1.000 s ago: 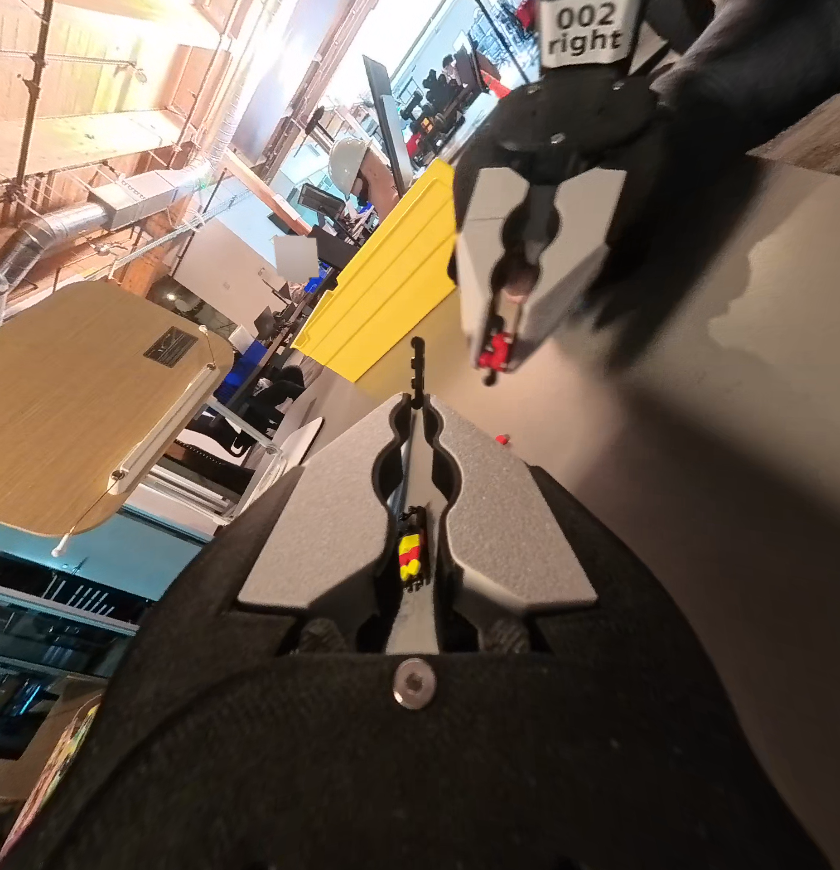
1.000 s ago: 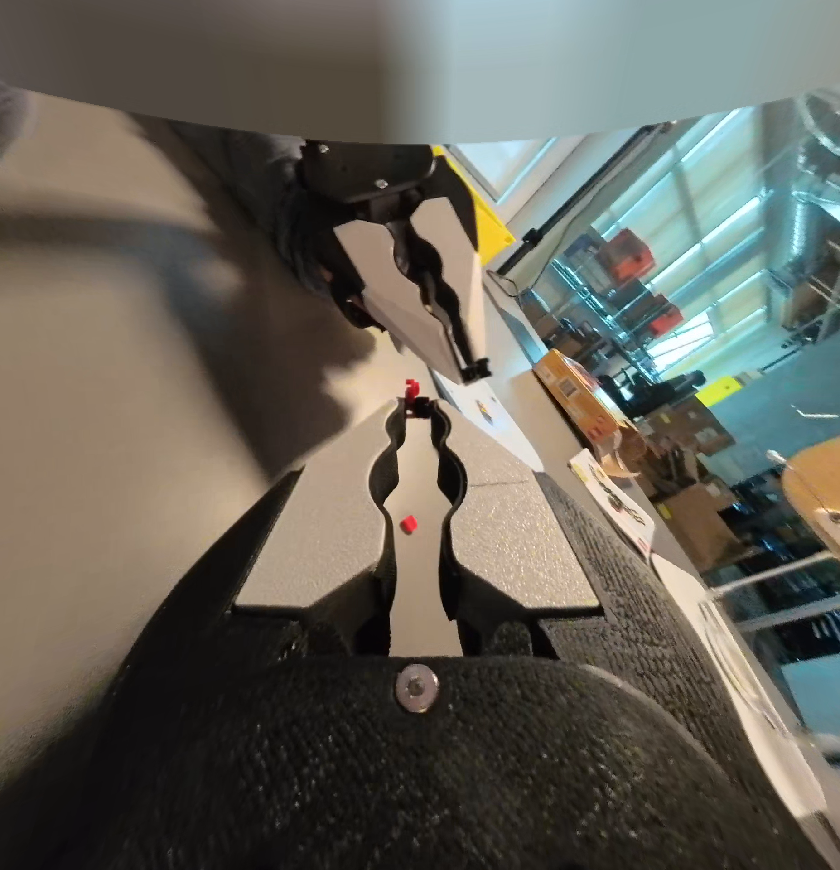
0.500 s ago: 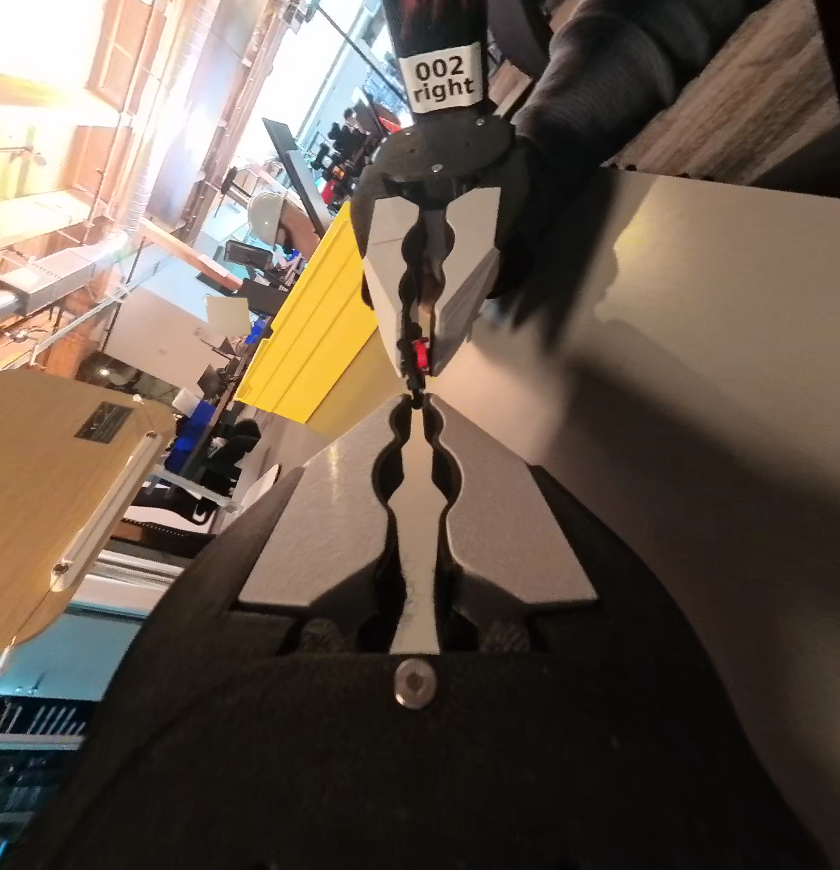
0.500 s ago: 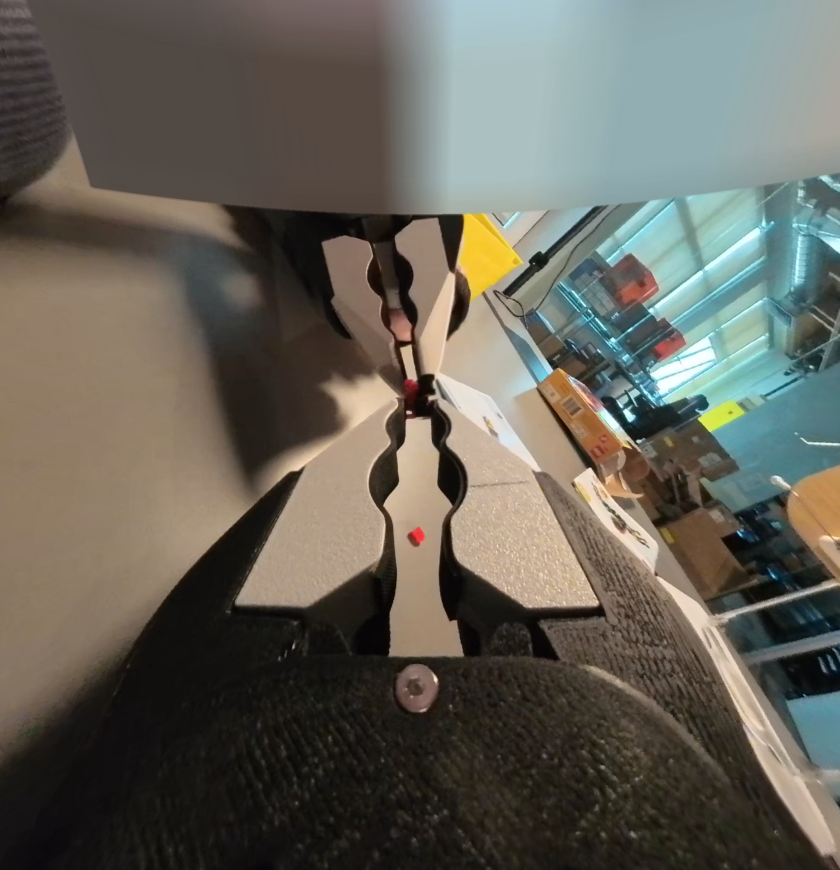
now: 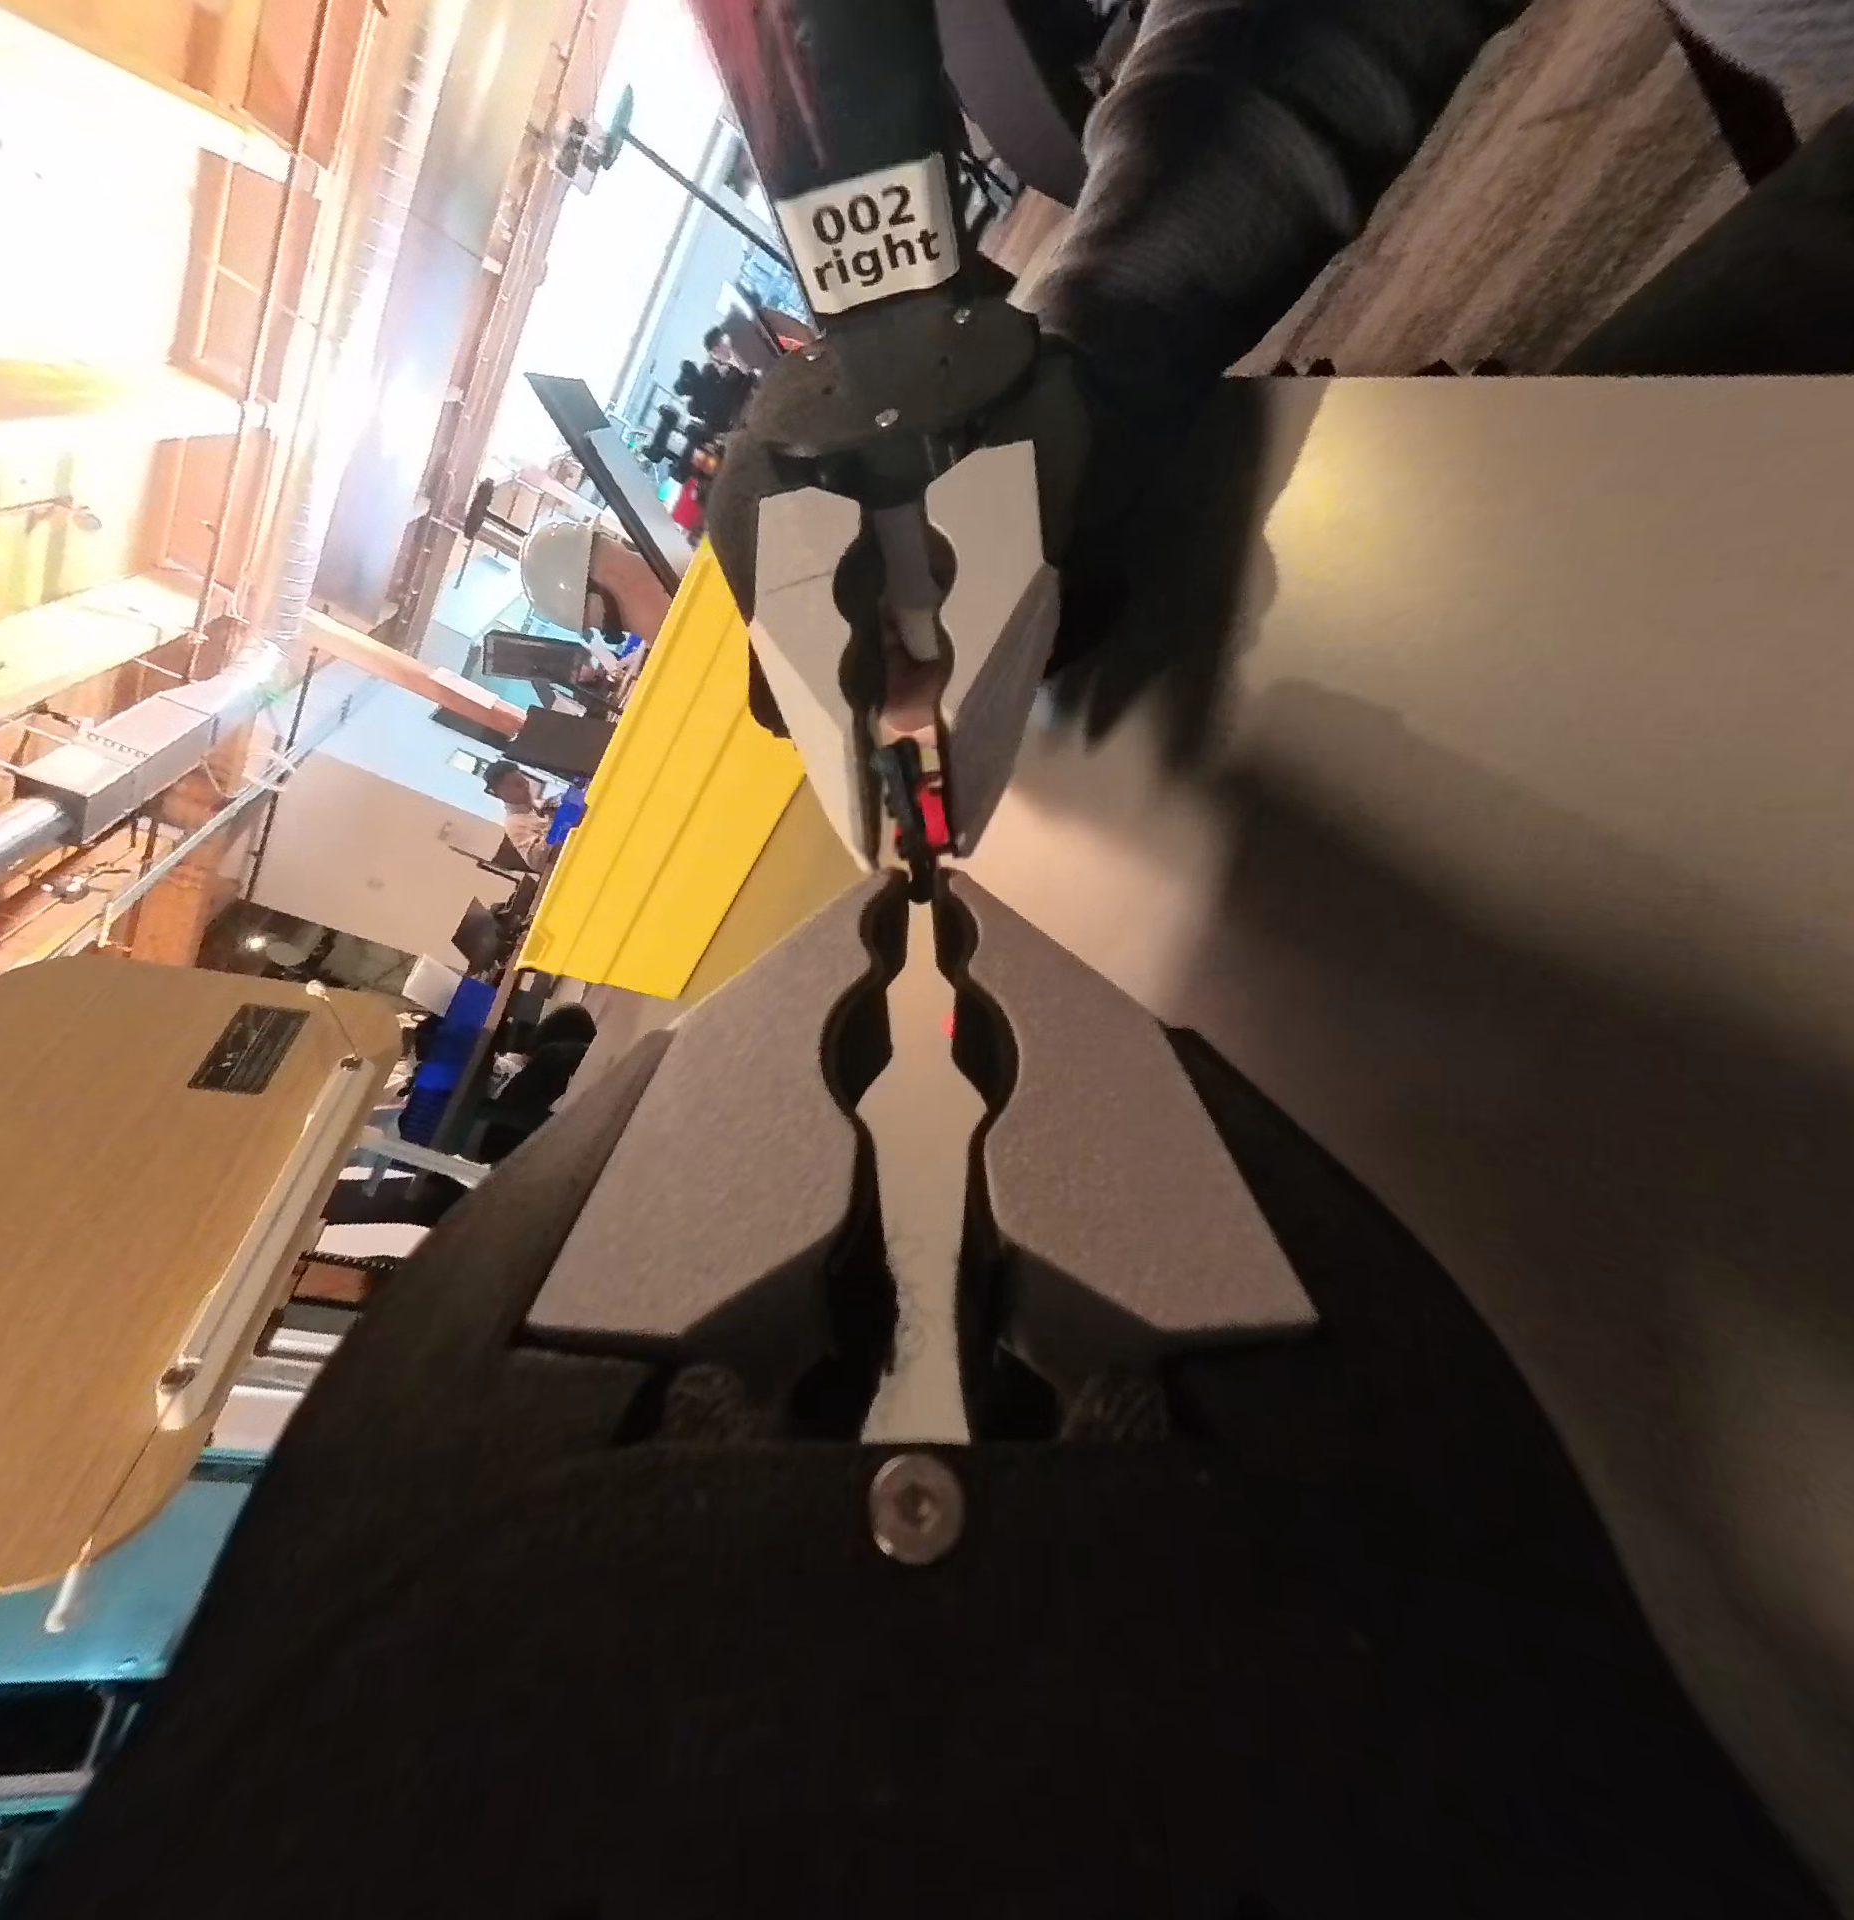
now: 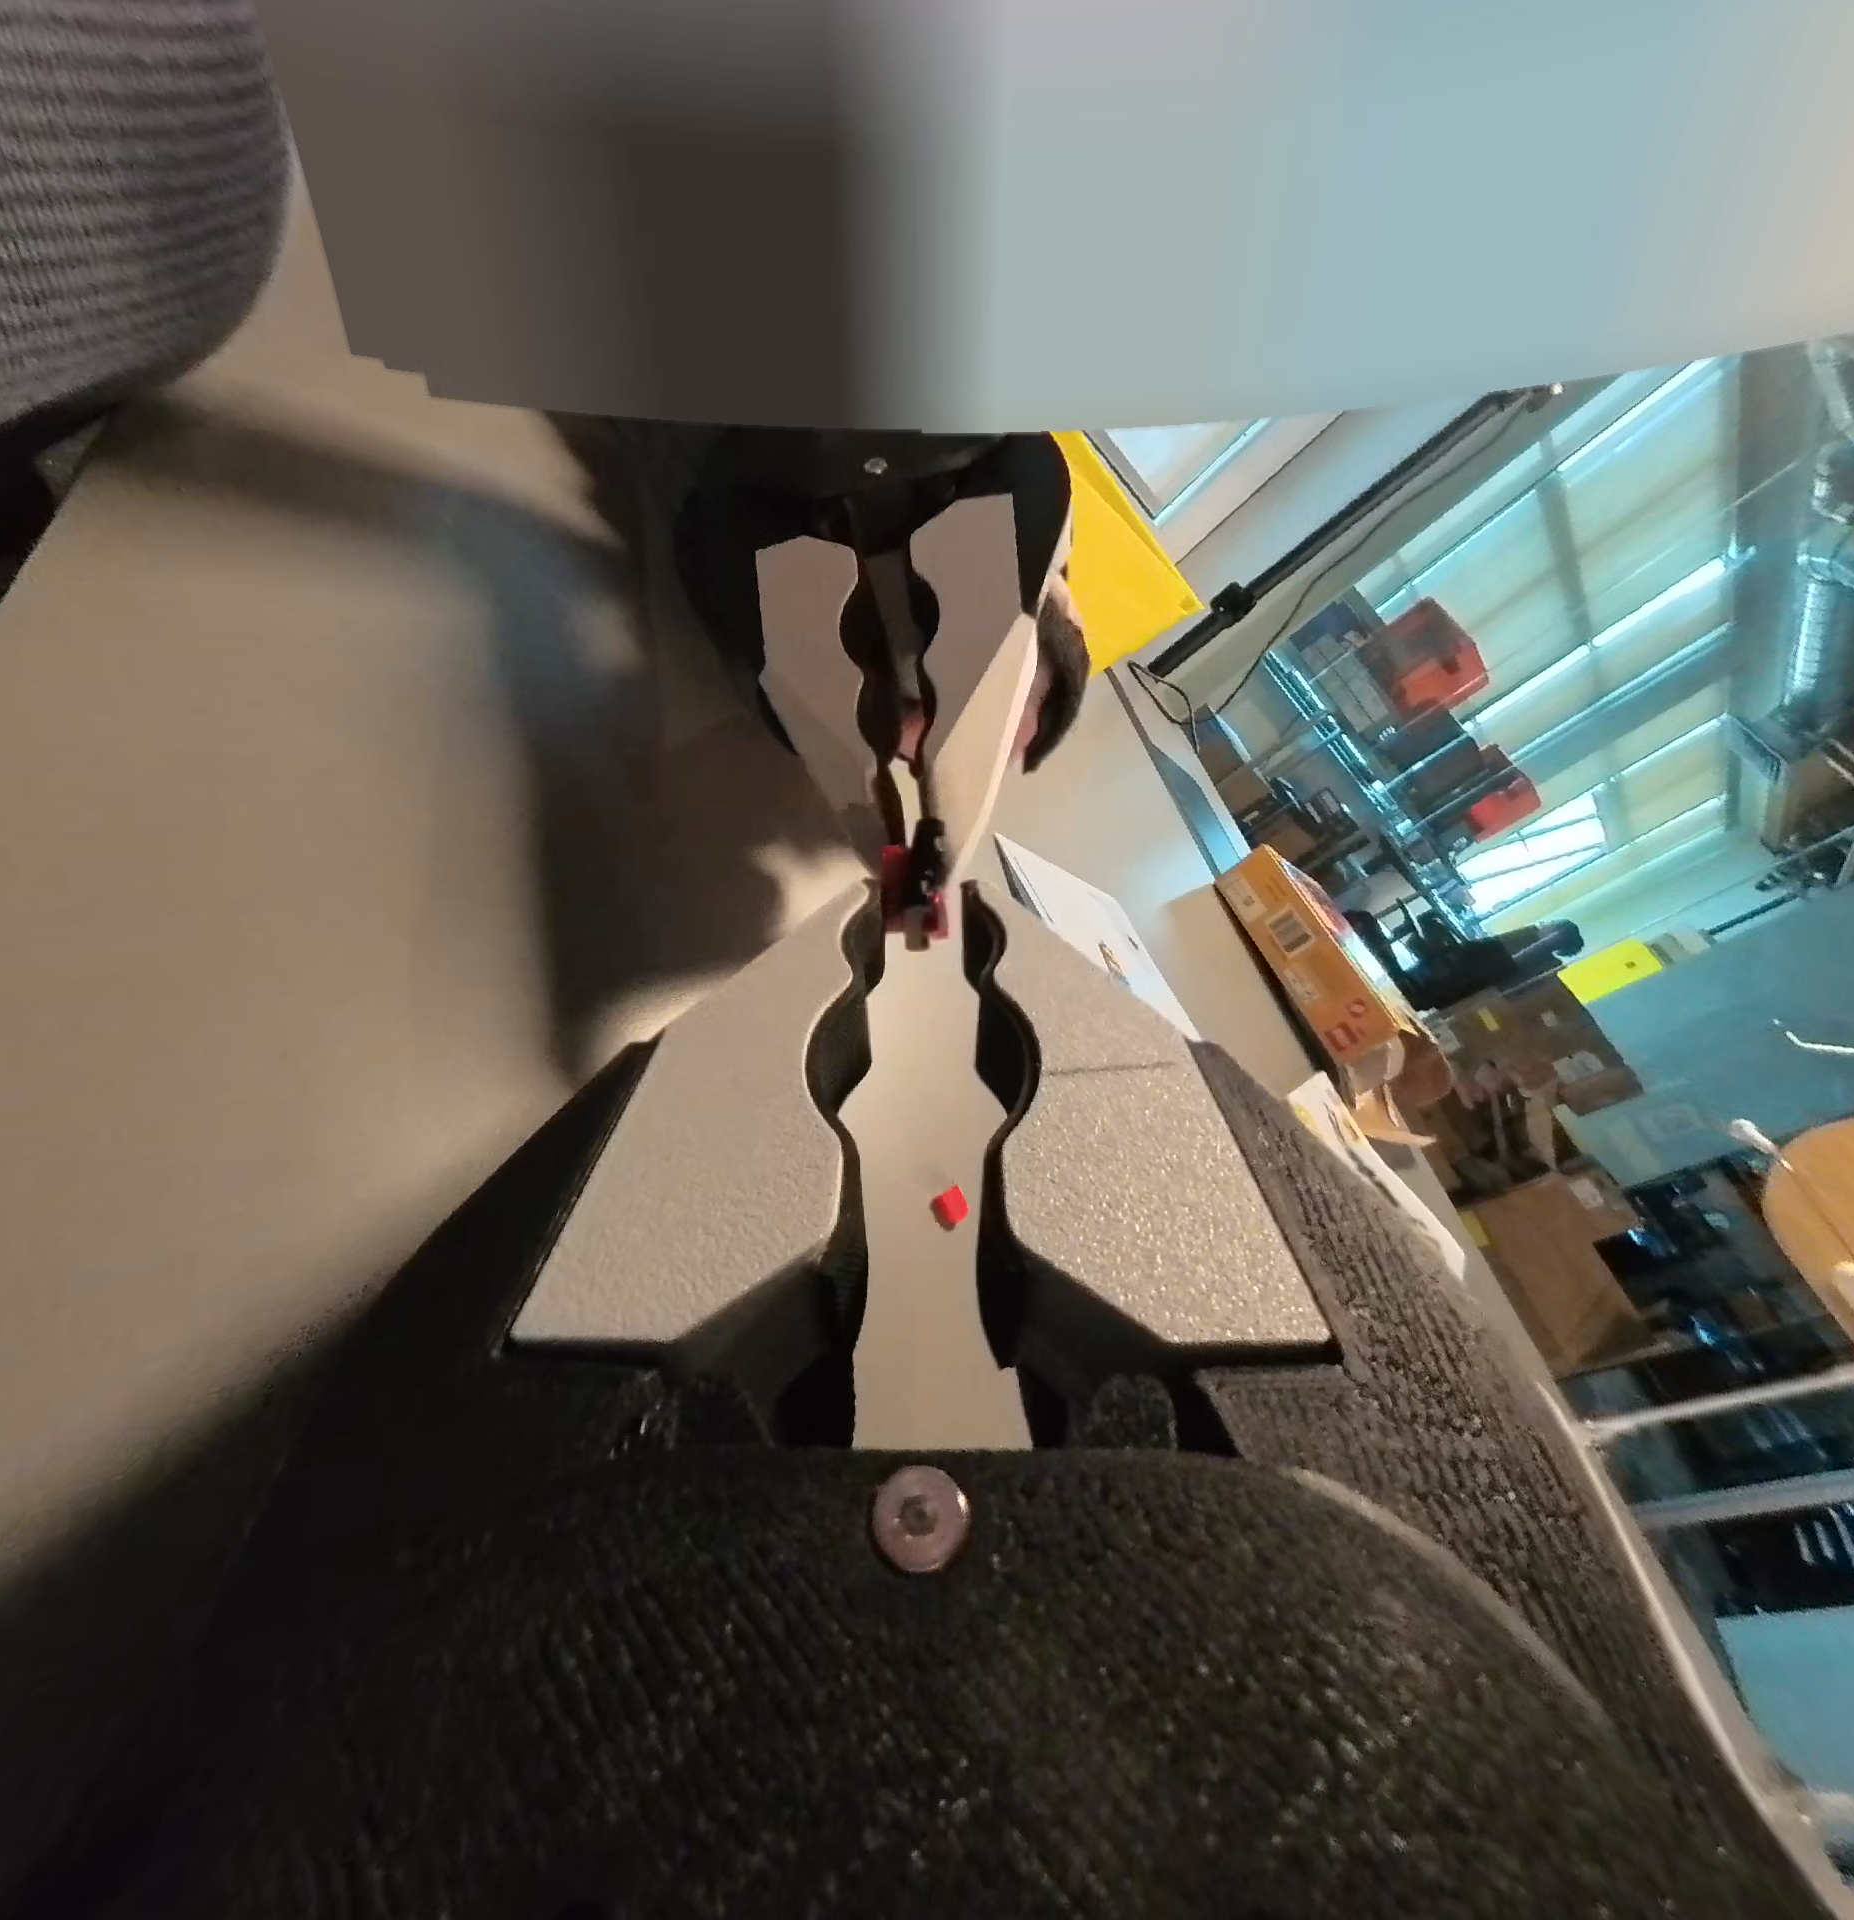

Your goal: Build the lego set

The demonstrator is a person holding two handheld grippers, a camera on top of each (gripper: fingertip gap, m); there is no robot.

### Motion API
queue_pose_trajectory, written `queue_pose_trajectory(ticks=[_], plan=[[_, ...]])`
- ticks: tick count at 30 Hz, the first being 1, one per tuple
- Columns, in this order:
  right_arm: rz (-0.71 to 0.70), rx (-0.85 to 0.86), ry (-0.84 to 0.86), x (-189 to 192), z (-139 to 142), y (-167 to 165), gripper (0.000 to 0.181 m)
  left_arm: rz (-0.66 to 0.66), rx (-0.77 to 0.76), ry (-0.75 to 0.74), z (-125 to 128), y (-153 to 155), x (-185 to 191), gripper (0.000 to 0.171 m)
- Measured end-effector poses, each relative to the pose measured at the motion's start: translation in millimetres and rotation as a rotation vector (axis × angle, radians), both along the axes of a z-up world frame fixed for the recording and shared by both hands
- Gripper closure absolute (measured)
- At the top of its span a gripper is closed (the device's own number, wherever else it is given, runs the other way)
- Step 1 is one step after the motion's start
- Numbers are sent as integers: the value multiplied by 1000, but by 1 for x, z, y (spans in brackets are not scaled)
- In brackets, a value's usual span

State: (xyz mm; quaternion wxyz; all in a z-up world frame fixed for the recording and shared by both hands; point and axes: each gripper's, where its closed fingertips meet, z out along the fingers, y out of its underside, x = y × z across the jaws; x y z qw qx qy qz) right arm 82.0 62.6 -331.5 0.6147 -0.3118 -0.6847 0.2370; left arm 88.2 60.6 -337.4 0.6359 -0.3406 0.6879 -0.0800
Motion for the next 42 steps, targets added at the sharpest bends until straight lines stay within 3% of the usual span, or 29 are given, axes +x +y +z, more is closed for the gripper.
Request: queue_pose_trajectory(ticks=[11, 17, 21, 22, 25, 31, 42], plan=[[3, 3, -43, -2, -5, -5, 174, -7, 49, 42, -7, -3, 2, 168], [-32, -50, -68, -3, -7, 1, 174, 20, -24, 23, -10, 1, 1, 168], [-68, -90, -46, -1, -2, 9, 175, 31, -151, -26, -4, 2, 2, 138], [-78, -77, -64, -1, -5, 11, 175, 14, -180, -55, 0, 0, 3, 137], [-81, -72, -96, -5, -11, 9, 175, 1, -215, -104, 8, -3, 4, 148], [-90, -67, -138, -8, -17, 9, 175, 21, -183, -60, 0, -1, 6, 167], [-81, -97, -197, -9, -24, 6, 175, 0, -124, 32, -8, -2, 4, 168]])
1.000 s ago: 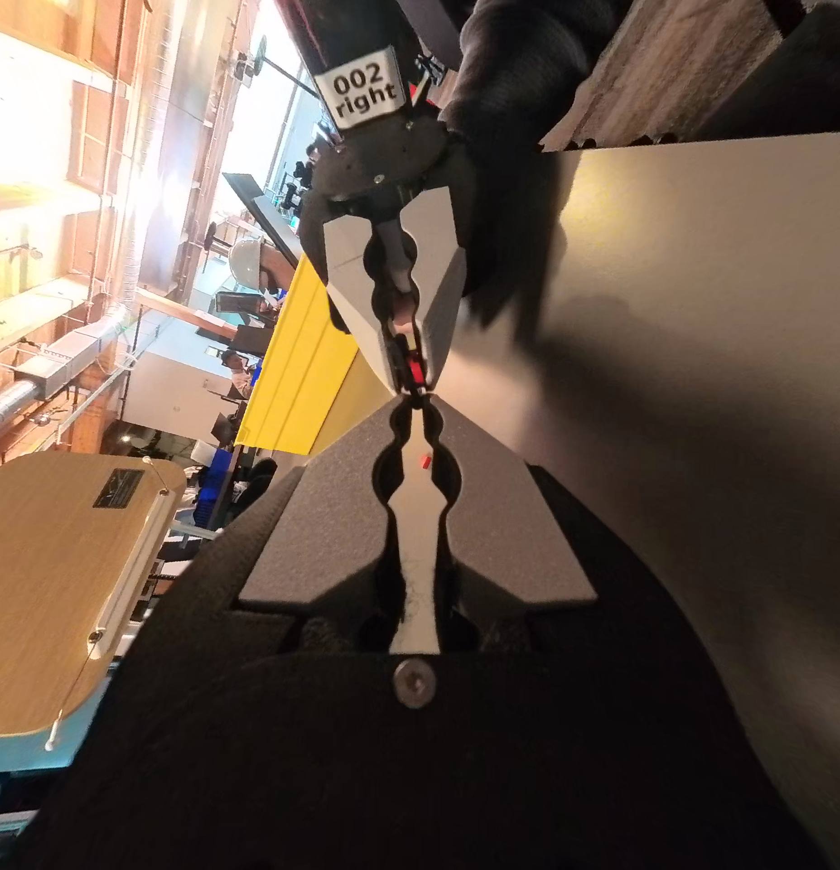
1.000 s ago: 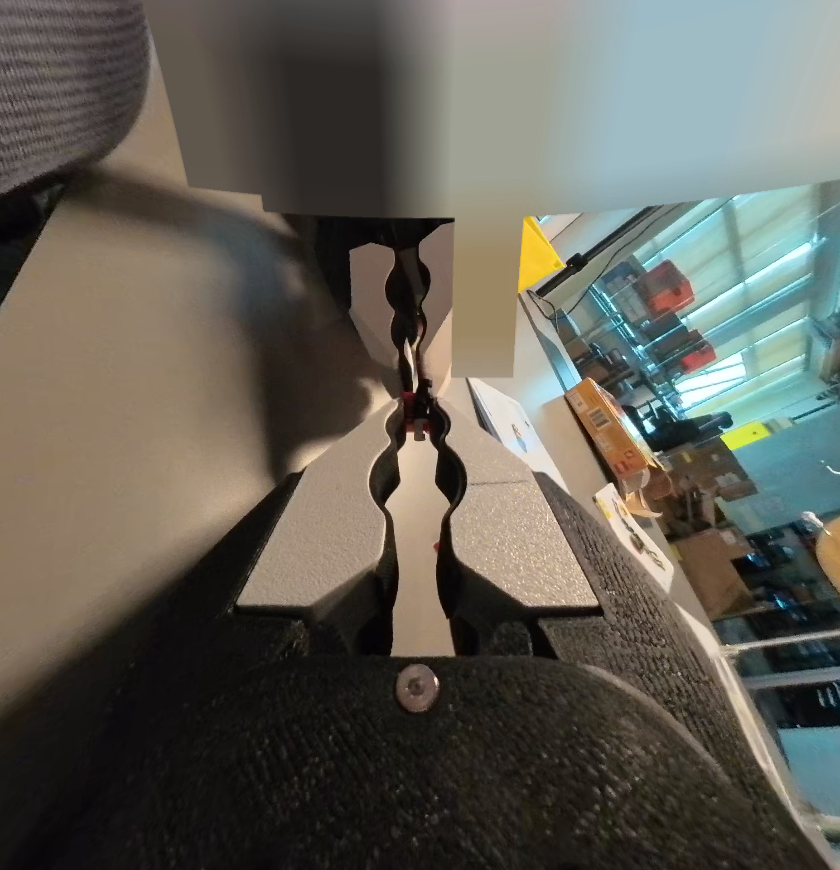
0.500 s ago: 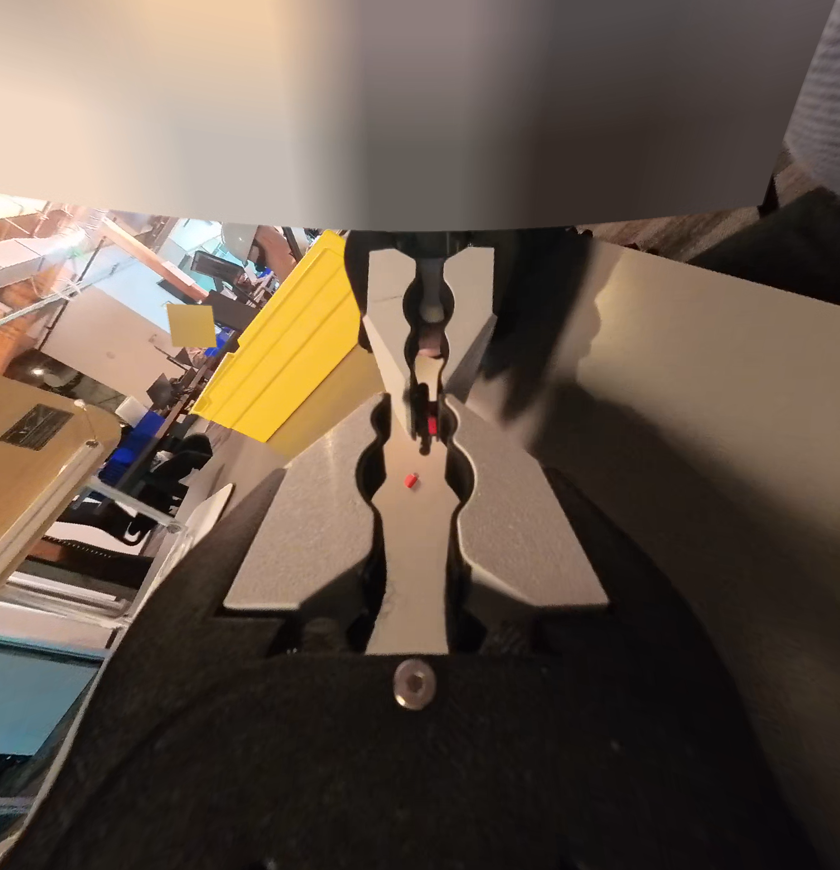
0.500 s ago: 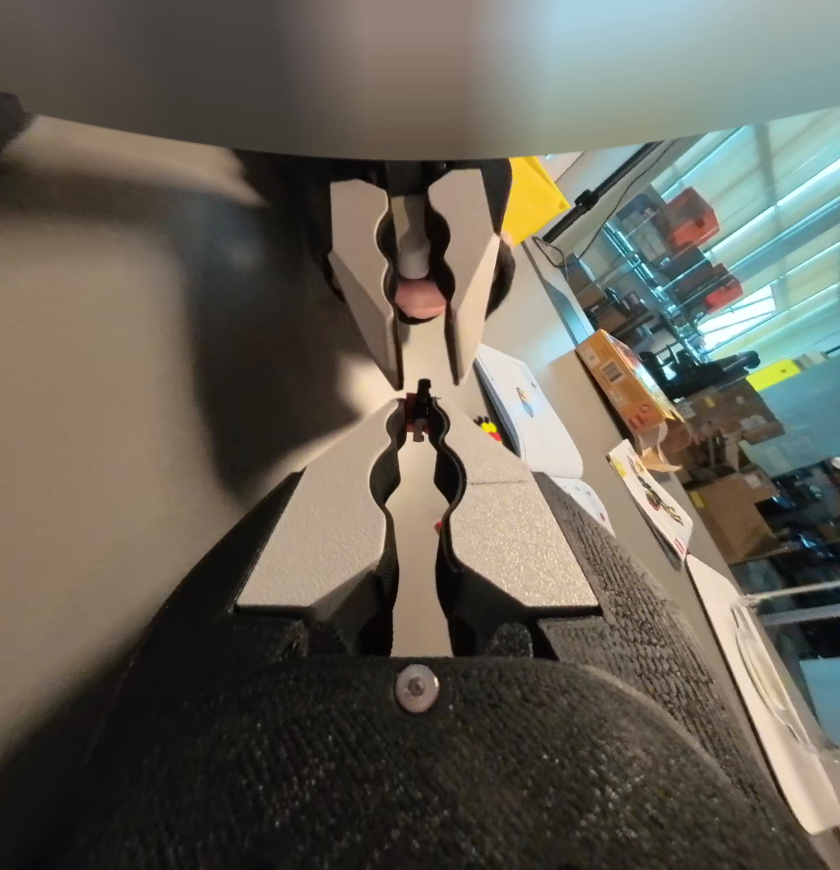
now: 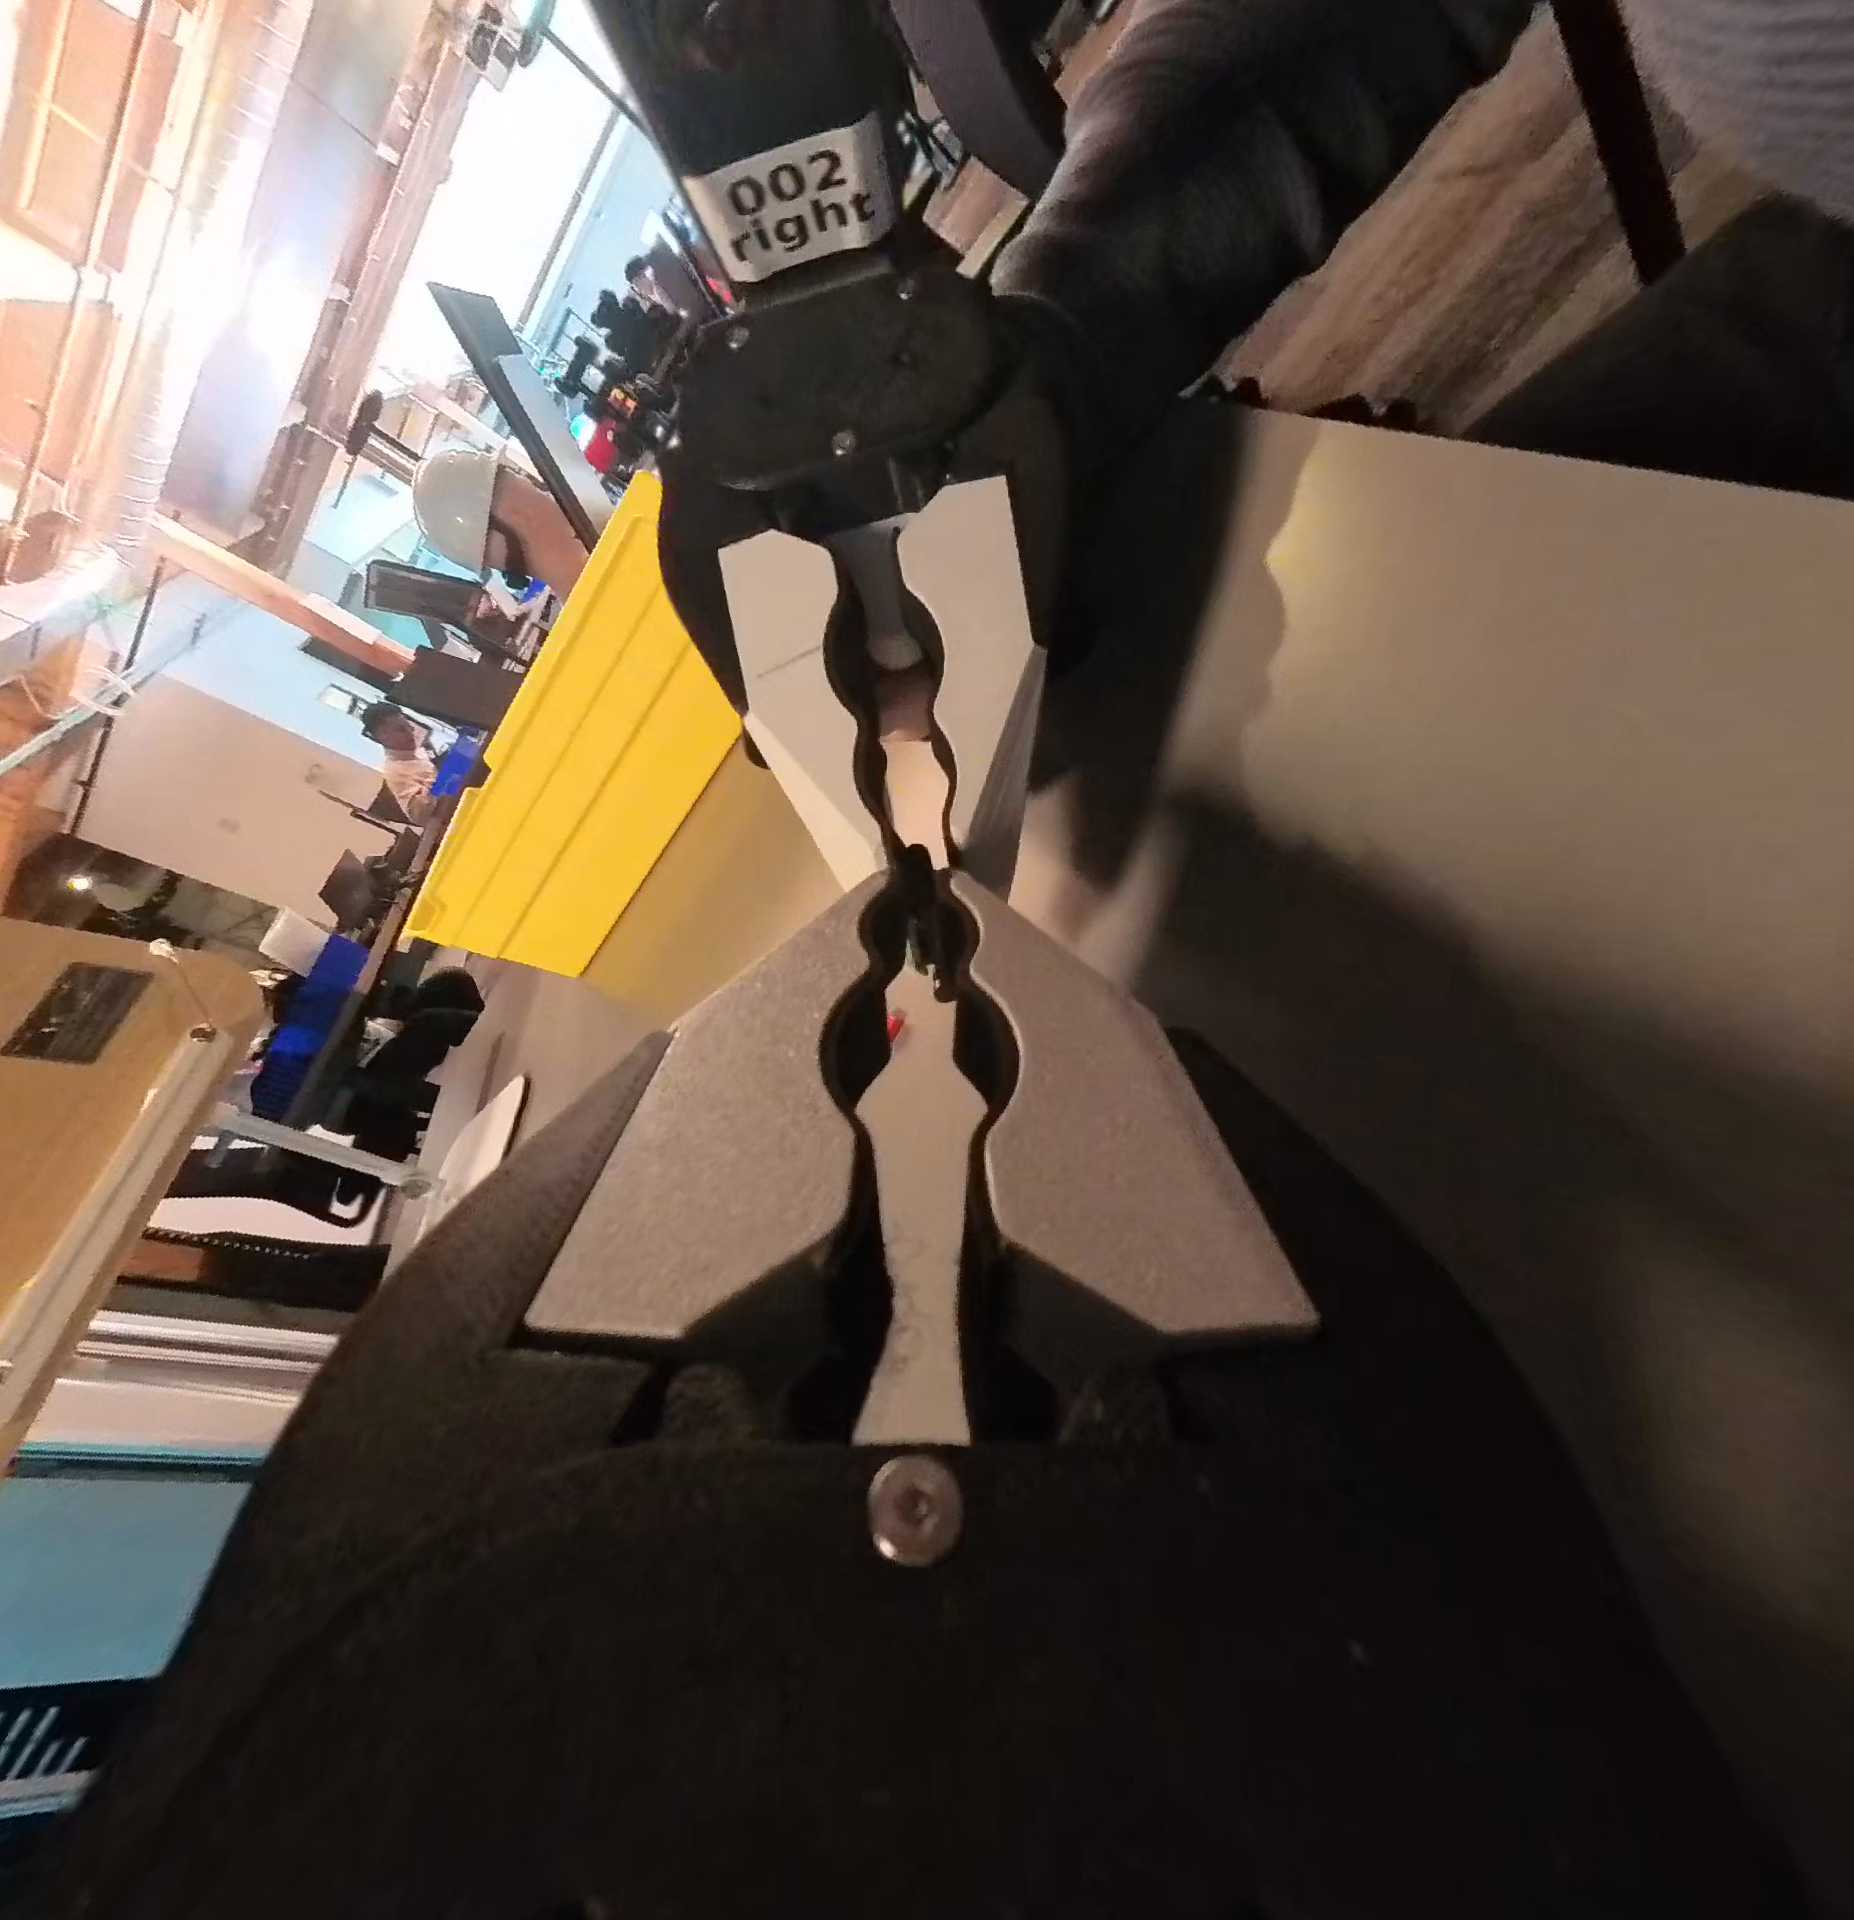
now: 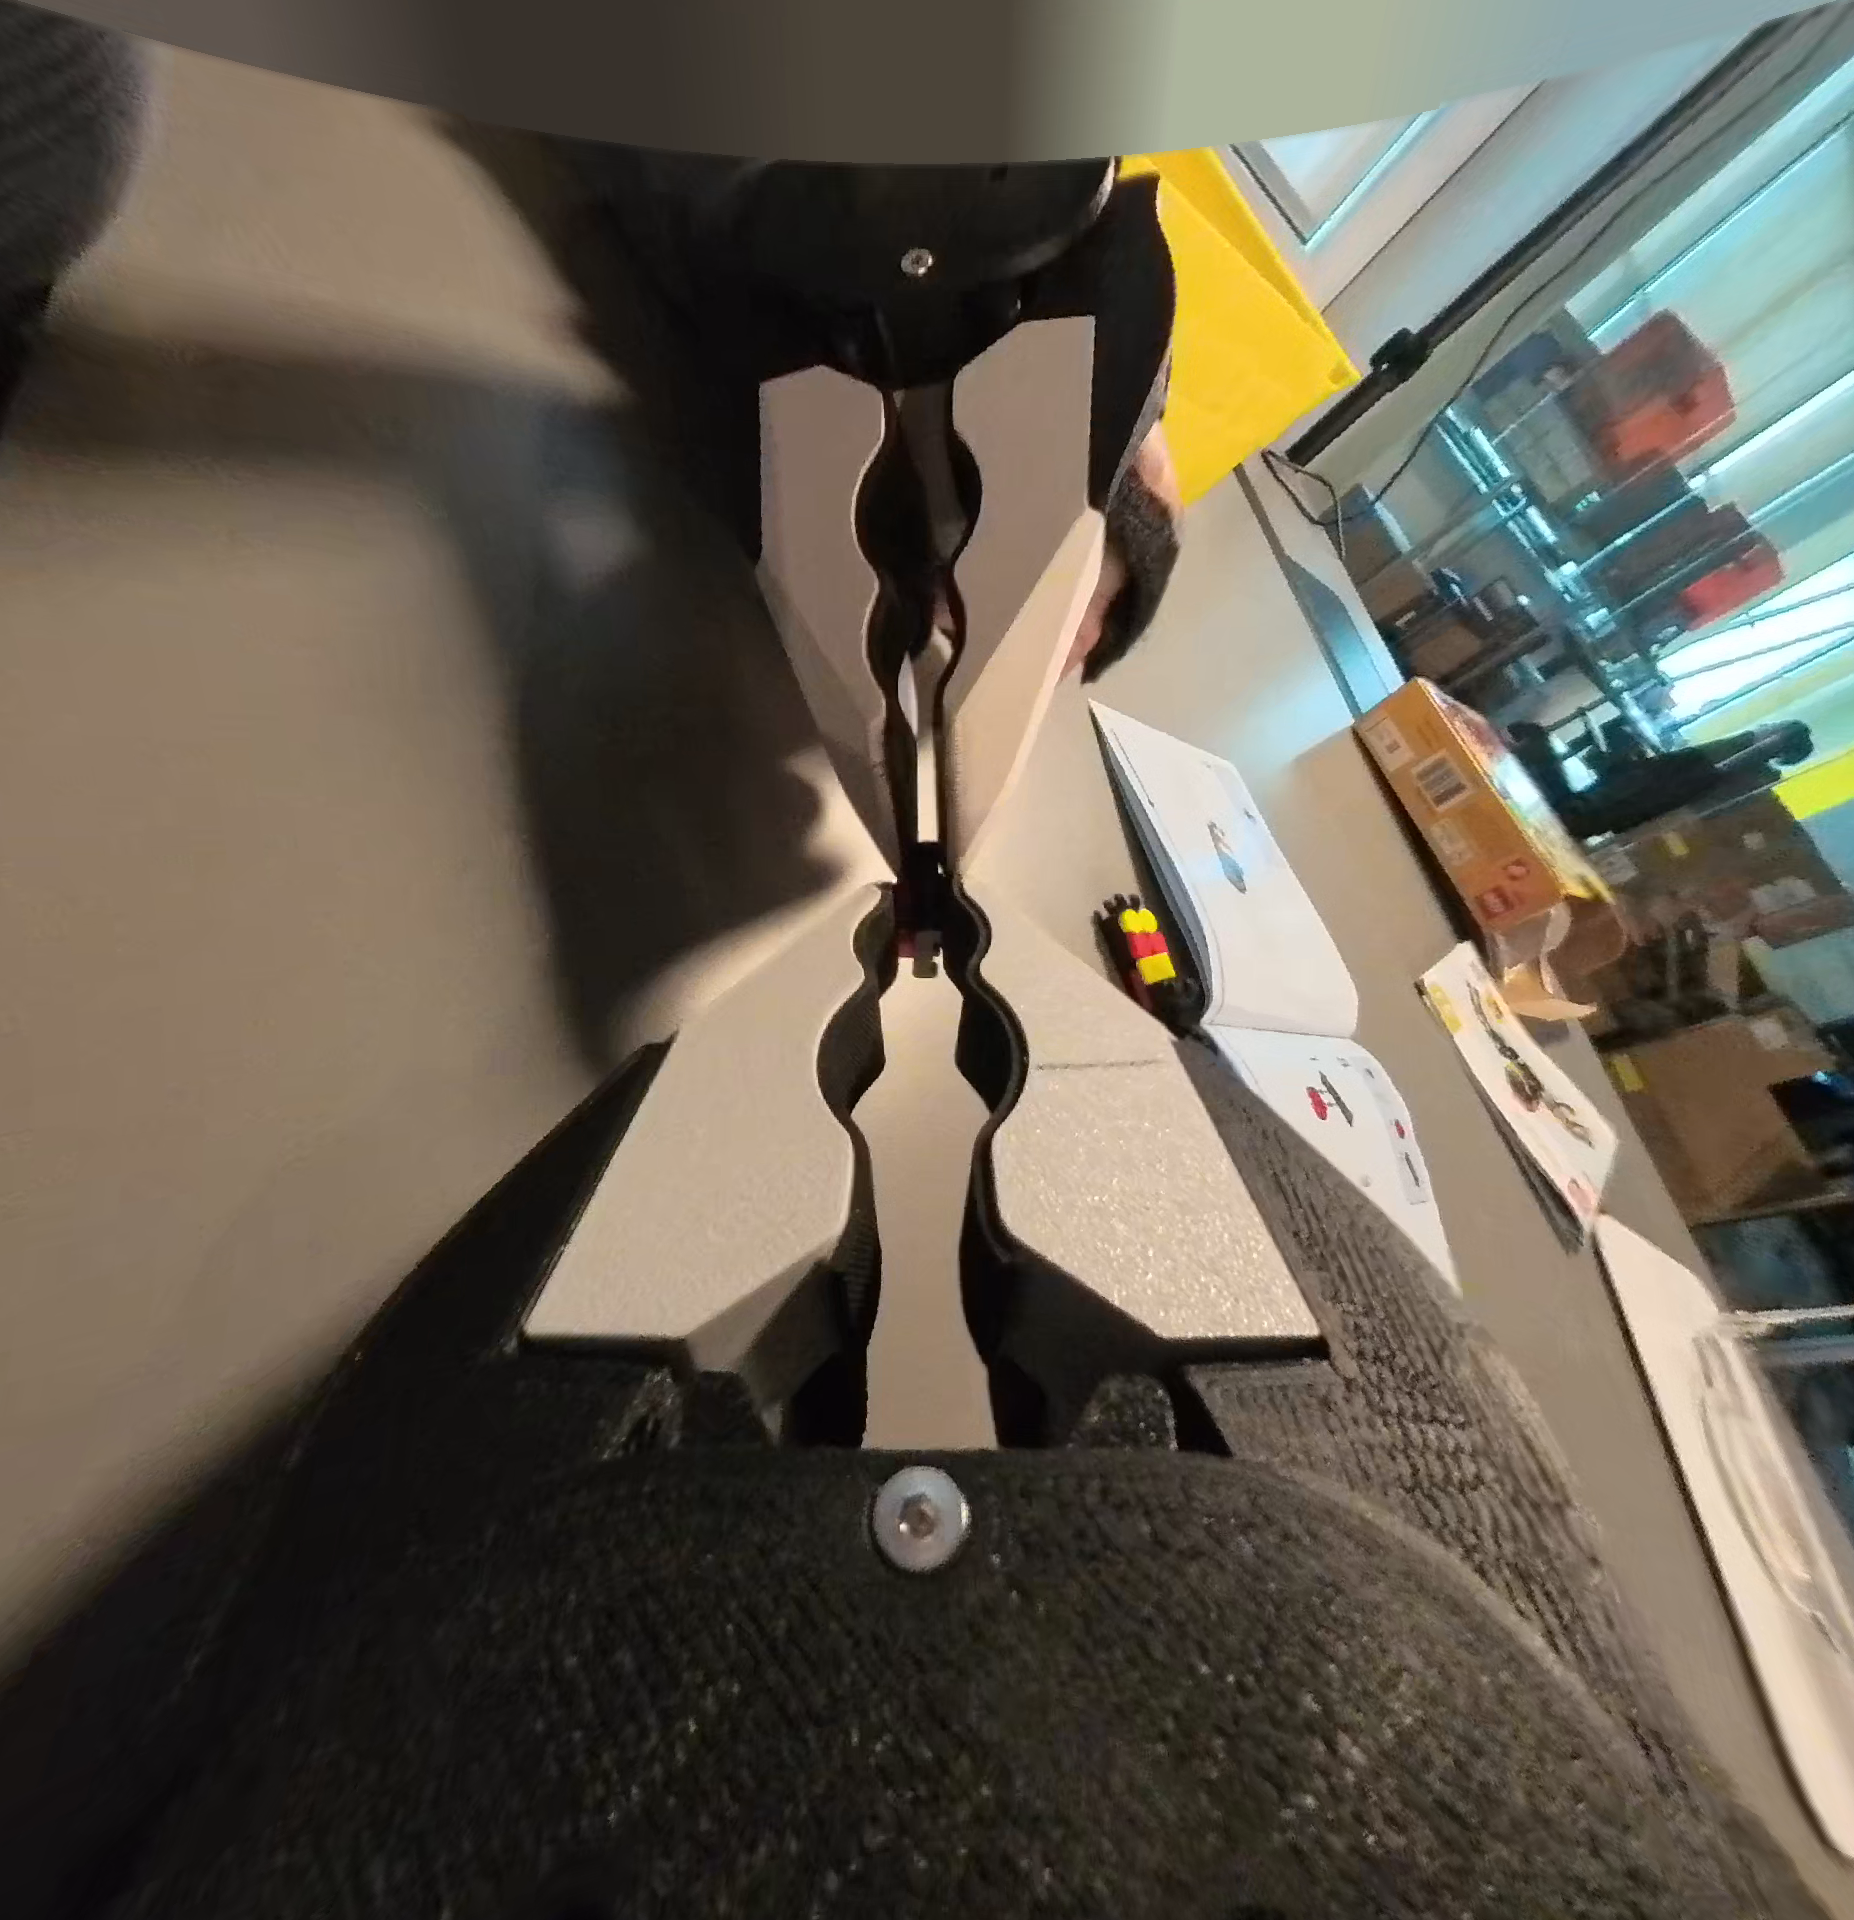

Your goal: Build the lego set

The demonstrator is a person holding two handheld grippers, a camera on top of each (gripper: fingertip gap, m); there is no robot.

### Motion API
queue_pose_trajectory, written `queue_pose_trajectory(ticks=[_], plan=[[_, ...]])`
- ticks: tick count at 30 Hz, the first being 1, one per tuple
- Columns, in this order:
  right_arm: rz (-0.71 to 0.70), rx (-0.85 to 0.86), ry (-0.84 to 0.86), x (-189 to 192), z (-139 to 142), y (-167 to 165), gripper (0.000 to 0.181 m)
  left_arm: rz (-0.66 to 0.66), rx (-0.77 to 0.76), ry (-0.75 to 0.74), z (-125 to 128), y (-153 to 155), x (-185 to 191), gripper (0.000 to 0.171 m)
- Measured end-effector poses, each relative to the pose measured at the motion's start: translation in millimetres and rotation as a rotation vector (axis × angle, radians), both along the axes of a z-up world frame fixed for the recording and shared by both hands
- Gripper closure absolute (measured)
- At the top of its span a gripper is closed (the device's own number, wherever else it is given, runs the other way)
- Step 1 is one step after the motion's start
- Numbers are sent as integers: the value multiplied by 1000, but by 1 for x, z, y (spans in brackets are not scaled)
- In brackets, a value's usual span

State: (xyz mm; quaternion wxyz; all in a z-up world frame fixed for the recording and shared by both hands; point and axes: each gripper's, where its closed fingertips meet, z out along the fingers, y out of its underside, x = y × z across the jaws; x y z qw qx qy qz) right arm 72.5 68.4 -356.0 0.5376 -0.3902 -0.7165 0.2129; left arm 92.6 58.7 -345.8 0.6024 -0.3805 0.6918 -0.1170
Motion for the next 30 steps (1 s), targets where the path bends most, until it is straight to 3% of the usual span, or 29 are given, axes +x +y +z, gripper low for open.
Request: queue_pose_trajectory(ticks=[2, 4, 7, 10, 13, 19, 26, 30], plan=[[-3, 121, 66, 0, 7, 1, 175, 21, -1, -53, 5, 0, 1, 168], [-6, 377, 125, 2, 16, 2, 175, 60, 29, -133, 18, 4, 0, 151], [-3, 656, 153, 0, 21, -6, 175, 51, -129, -150, 19, 8, -4, 127], [3, 796, 138, -1, 18, -9, 174, 16, -114, -122, 15, 7, -7, 129], [14, 810, 138, -2, 17, -11, 174, 27, 60, -32, 3, 8, -9, 134], [22, 780, 153, -2, 19, -13, 174, 42, 332, 16, 2, 6, -7, 156], [10, 725, 187, 0, 25, -11, 173, 85, 481, 48, 7, 9, -7, 163], [2, 648, 214, 1, 28, -10, 170, 111, 494, 42, 10, 11, -6, 168]])
